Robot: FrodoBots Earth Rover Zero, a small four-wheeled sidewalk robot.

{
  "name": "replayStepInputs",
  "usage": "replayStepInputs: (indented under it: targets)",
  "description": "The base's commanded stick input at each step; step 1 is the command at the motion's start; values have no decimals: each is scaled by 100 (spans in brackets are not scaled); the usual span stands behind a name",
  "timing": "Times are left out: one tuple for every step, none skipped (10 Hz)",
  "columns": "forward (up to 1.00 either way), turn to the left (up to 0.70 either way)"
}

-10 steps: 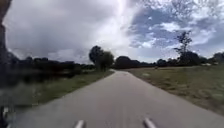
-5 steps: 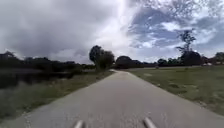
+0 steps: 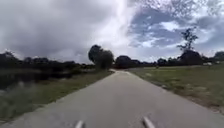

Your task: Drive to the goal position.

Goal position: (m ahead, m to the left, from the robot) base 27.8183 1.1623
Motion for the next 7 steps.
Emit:
replayStepInputs:
  targets:
    - [70,0]
    - [70,0]
    - [70,0]
    - [70,0]
    - [70,0]
    - [70,0]
    - [70,0]
